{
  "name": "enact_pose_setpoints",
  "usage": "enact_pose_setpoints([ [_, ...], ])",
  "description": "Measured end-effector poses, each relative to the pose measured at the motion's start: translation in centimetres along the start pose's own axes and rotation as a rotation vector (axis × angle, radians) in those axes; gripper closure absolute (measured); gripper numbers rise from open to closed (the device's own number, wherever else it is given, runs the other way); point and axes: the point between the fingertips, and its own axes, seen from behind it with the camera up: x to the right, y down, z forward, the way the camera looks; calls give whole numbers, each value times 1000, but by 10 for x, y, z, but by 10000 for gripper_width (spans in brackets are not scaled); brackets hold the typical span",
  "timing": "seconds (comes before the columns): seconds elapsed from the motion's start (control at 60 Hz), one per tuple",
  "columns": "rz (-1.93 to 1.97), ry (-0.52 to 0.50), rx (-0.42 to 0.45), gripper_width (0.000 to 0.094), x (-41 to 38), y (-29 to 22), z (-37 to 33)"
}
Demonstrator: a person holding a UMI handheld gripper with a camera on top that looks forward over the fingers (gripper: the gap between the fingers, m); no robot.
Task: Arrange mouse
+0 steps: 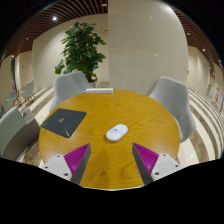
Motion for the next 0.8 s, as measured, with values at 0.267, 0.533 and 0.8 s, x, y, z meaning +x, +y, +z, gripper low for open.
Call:
enact_pose_setpoints([
  [0.267, -4, 38, -26, 66, -3, 5, 87],
  [0.533, -1, 54, -62, 62, 1, 8, 152],
  [0.8, -5, 64, -67, 109, -4, -7, 183],
])
